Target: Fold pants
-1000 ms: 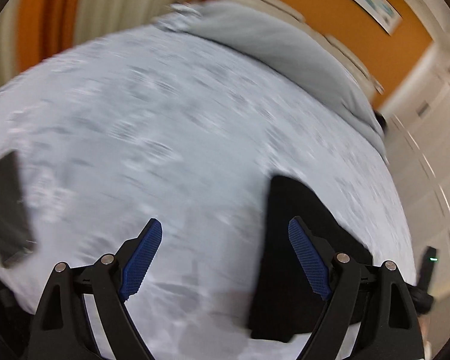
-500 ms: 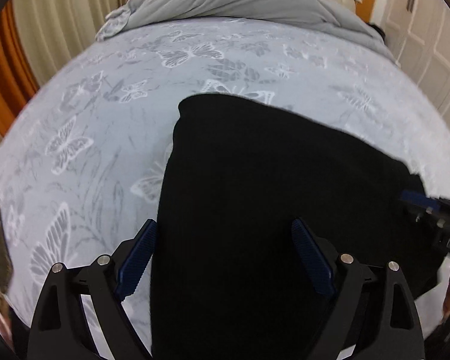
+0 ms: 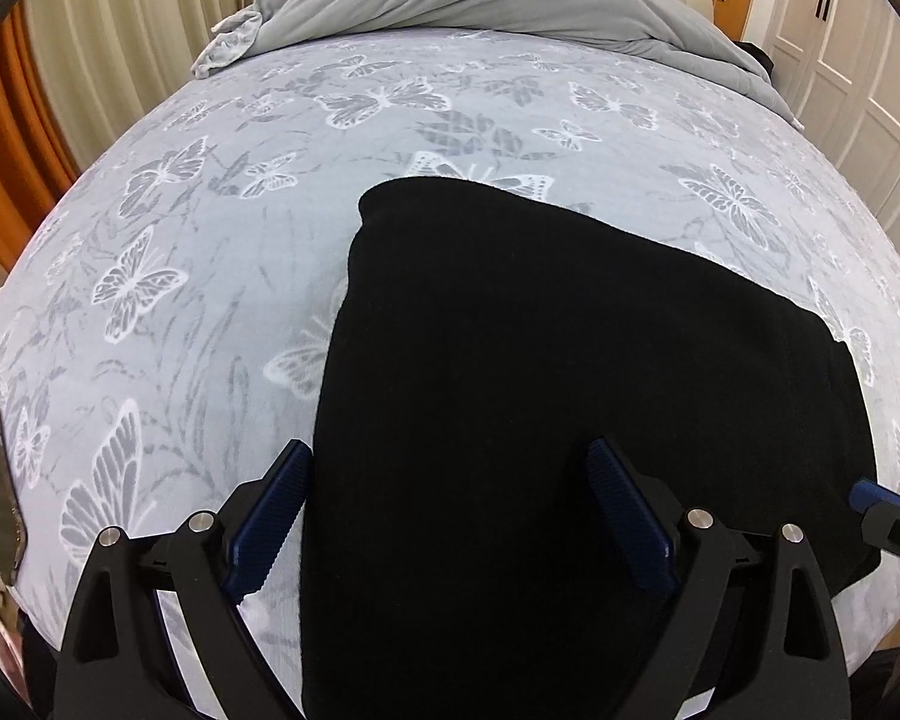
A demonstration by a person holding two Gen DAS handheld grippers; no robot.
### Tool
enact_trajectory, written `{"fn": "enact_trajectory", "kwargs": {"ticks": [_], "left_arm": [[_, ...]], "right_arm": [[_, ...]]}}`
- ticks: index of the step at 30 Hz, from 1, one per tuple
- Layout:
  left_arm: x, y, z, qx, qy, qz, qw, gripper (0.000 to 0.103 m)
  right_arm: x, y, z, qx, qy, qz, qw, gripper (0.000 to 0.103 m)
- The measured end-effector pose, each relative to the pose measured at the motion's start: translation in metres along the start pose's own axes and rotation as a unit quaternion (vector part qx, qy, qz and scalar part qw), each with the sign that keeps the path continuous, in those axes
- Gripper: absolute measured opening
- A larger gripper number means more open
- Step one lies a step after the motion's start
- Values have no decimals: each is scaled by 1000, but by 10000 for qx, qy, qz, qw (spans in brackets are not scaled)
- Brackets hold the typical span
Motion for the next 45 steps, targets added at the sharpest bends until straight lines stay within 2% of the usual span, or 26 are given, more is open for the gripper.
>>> {"fn": "enact_trajectory", "kwargs": {"ticks": [3, 5, 8, 11, 15, 21, 27, 29, 34, 38, 42, 44, 45], "left_arm": [[4, 0, -3, -24, -30, 5, 10000, 90], [6, -1, -5, -39, -51, 43, 10000, 90], [8, -1, -7, -53, -71, 98, 9999, 90], [7, 0, -7, -45, -65, 108, 9999, 90], [7, -1, -7, -49, -54, 94, 9999, 90], [8, -1, -7, -75, -62, 97, 9999, 90], [9, -1, -6, -93, -66, 90, 9999, 90], [9, -1, -6, -127, -93, 116, 9998, 90], [12, -7, -13, -470, -449, 408, 9970, 90], [15, -15, -23, -827, -879, 766, 9897, 90], [13, -16, -27, -838, -960, 841, 9883, 90], [10, -13, -29, -787, -944, 740, 9897, 90], [8, -11, -31, -770, -957, 676, 9901, 90]], "right_arm": [[-2, -6, -6, -37, -163, 192, 9997, 57], [1, -6, -4, -103, -108, 231, 9996, 60], [5, -1, 6, 43, 79, 97, 9999, 61], [9, -4, 6, 28, 69, 202, 9998, 65], [17, -12, 5, -352, 90, 569, 9977, 65], [24, -1, 13, -370, 291, 372, 9982, 65], [18, -19, 17, -868, 55, 1127, 9898, 68], [16, -20, 17, -918, 2, 1155, 9891, 68], [13, -6, 14, -777, -158, 921, 9926, 69], [14, -3, 18, -650, -144, 852, 9941, 69], [13, -1, 20, -299, -188, 678, 9971, 67], [10, 9, 23, 203, -228, 255, 9992, 53], [9, 19, 25, 652, -210, -187, 9975, 40]]}}
Point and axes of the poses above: each gripper's, at about its wrist camera, not at the fingertips, and z roughly the way its jaws point, y to its left, x to its underside, the point moved 3 cm from there along z, roughly the way its jaws point, and after that the axes turned 9 degrees about -z, right-handed, at the moved point
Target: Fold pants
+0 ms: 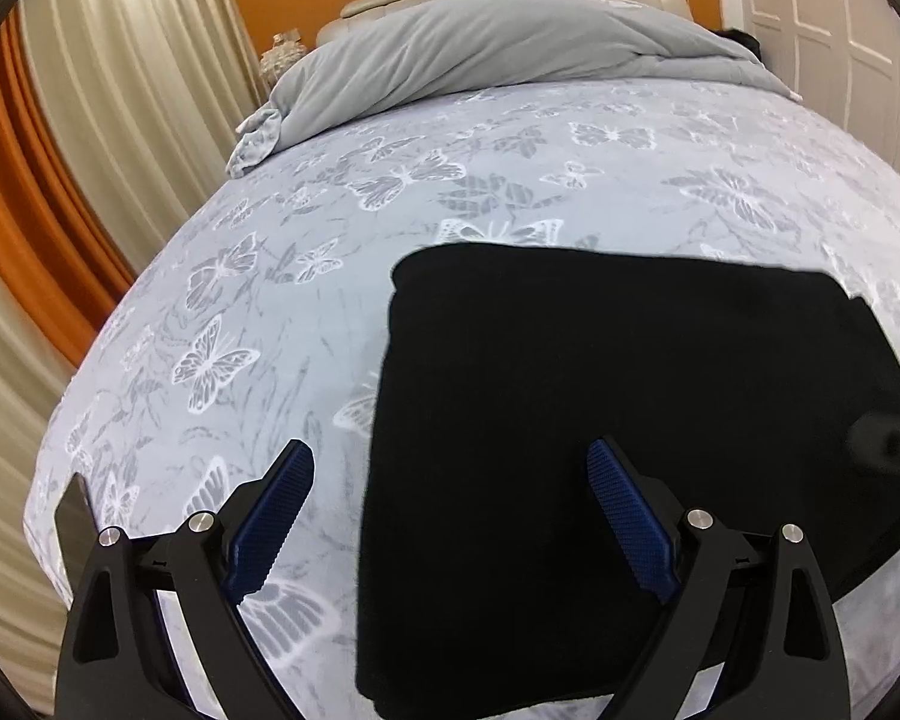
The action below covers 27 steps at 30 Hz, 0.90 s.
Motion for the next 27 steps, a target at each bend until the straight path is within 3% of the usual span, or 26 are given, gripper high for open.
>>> {"fn": "enact_trajectory", "kwargs": {"ticks": [1, 3, 5, 10, 17, 27], "left_arm": [[-2, 3, -1, 14, -18, -76, 10000, 90], [-7, 13, -2, -18, -60, -278, 9996, 90], [-10, 24, 0, -73, -44, -488, 9988, 90], [-10, 37, 10, -81, 213, -791, 9966, 90], [-7, 31, 12, -136, 191, -663, 9975, 90], [-6, 29, 13, -138, 227, -645, 9976, 90]], "right_arm": [[-1, 15, 0, 427, -10, -560, 9975, 29], [2, 43, 1, 1216, -58, -1508, 9810, 29], [2, 48, 2, 1422, -65, -1683, 9754, 29], [-1, 44, 3, 1421, -5, -1552, 9776, 29], [-3, 57, 12, 1750, 11, -1754, 9688, 29], [-3, 54, 11, 1736, 17, -1704, 9700, 29]]}}
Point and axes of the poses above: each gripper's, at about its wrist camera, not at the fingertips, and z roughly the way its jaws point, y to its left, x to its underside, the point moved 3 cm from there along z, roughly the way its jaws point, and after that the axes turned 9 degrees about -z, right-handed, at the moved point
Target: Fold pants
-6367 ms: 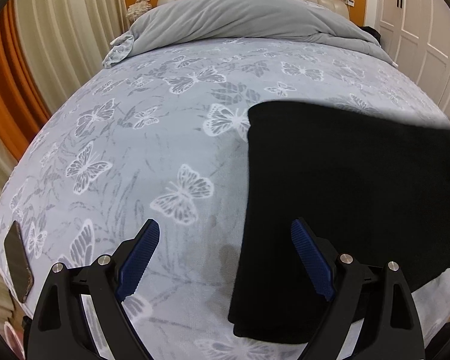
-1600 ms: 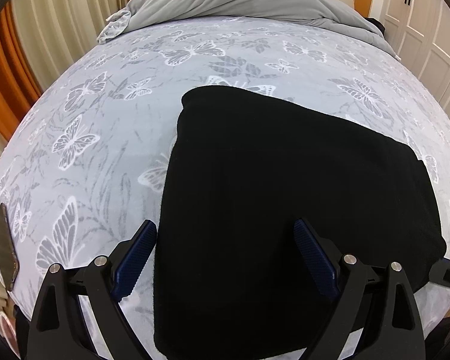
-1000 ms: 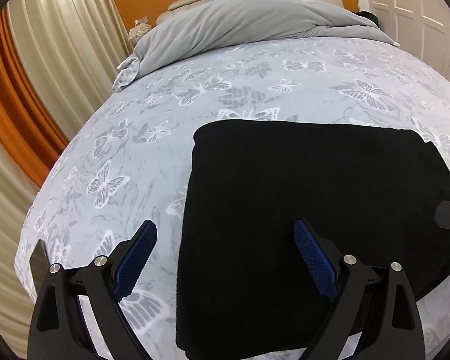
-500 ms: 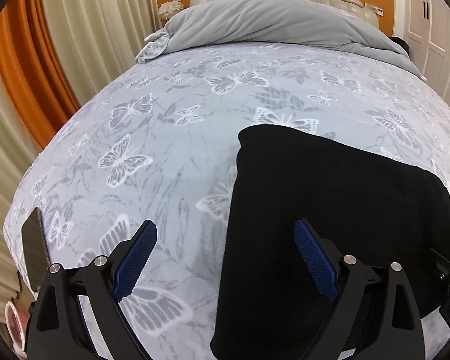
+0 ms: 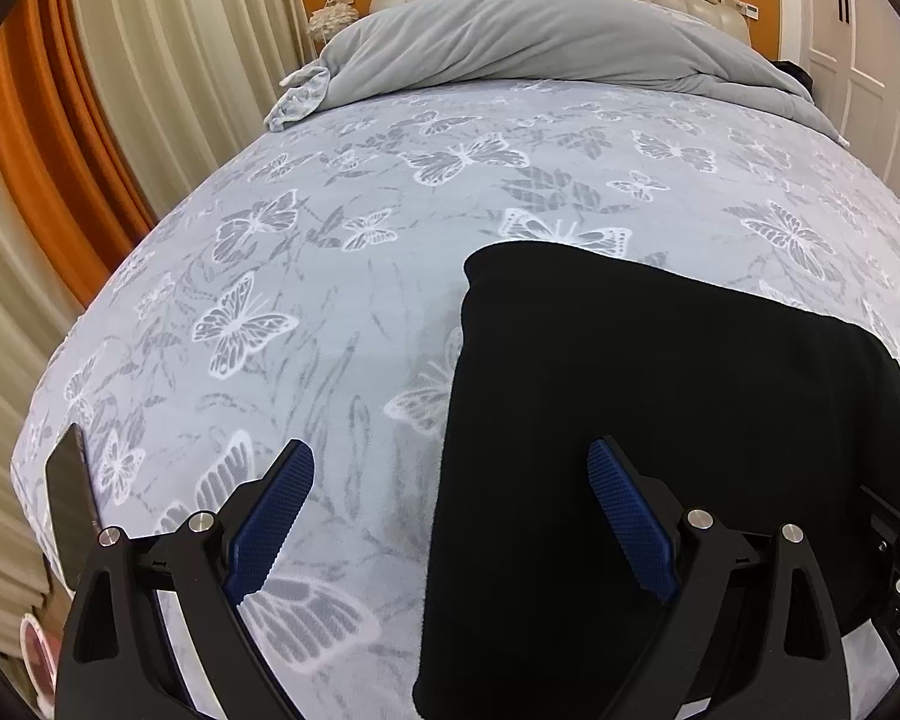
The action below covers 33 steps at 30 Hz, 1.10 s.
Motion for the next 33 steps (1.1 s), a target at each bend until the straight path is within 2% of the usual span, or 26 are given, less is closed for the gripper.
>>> {"fn": "enact_trajectory", "kwargs": {"ticks": [8, 19, 21, 23, 25, 26, 27, 28, 29, 30, 32, 33], "left_arm": [[2, 1, -1, -7, 10, 4, 10000, 90], [2, 1, -1, -13, 8, -4, 10000, 90], [1, 1, -2, -5, 8, -11, 10000, 90], [-5, 8, -10, 223, -98, -151, 9996, 90], [-14, 22, -28, 589, -377, -450, 9965, 90], [-17, 28, -33, 639, -472, -532, 9954, 91], [-21, 35, -34, 616, -521, -599, 9949, 92], [-23, 40, -32, 555, -482, -628, 9953, 92], [-23, 44, -24, 473, -293, -632, 9965, 92], [-22, 47, -16, 443, -111, -635, 9969, 92], [-17, 55, 1, 596, 413, -751, 9945, 92], [-16, 59, 5, 727, 572, -844, 9921, 92]], "right_arm": [[1, -12, 2, -372, 78, 442, 9983, 30], [2, -9, 1, -391, 88, 470, 9981, 29], [-1, -9, -6, -461, -56, 444, 9979, 27], [-13, -15, -45, -849, -744, 611, 9917, 25], [-19, -23, -82, -783, -1227, 581, 9877, 23], [-15, -31, -86, -673, -1205, 582, 9887, 23], [-7, -39, -76, -601, -971, 677, 9911, 23], [4, -47, -56, -575, -589, 754, 9937, 24], [20, -53, -26, -590, 0, 821, 9949, 24], [39, -60, -4, -650, 347, 1015, 9921, 29], [33, -66, -26, -846, 35, 1216, 9890, 30], [29, -69, -38, -738, -192, 1192, 9899, 31]]}}
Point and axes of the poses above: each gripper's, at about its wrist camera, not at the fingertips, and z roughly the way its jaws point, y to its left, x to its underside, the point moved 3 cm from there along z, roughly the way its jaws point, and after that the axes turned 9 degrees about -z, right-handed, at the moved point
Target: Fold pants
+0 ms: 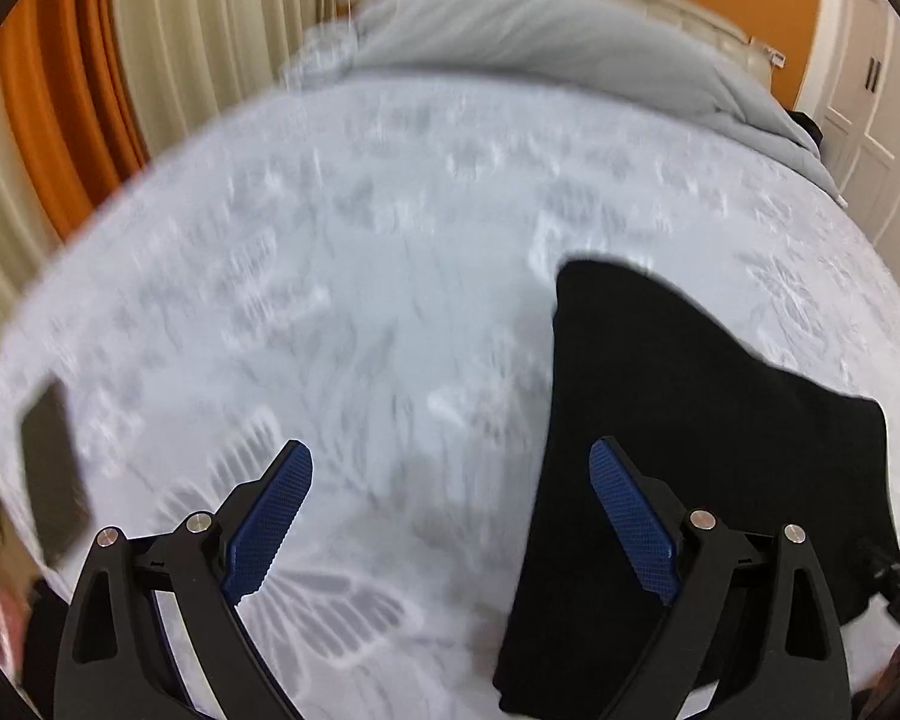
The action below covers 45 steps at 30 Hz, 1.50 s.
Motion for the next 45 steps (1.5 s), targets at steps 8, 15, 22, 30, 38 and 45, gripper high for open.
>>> {"fn": "enact_trajectory", "kwargs": {"ticks": [8, 15, 22, 30, 38, 45], "left_arm": [[21, 11, 30, 1163, 1346, -744, 9812, 92], [27, -7, 31, 1199, 1328, -591, 9821, 92], [35, -13, 46, 1253, 1636, -389, 9778, 92], [48, -4, 45, 1563, 1624, -560, 9727, 92], [36, 11, -15, 2604, 1549, -850, 9492, 33], [81, 36, 1, 2155, 1903, -967, 9529, 79]], "right_arm": [[-42, -29, 44, -520, 427, 370, 9970, 68], [-81, -8, 63, -867, 17, 166, 9961, 14], [-60, -33, 69, -300, 224, 268, 9989, 48], [2, -56, 64, -1389, 764, 1245, 9795, 79], [-4, -32, -6, -1757, -32, 823, 9810, 27], [48, -60, 15, -1596, 259, 1538, 9748, 57]]}}
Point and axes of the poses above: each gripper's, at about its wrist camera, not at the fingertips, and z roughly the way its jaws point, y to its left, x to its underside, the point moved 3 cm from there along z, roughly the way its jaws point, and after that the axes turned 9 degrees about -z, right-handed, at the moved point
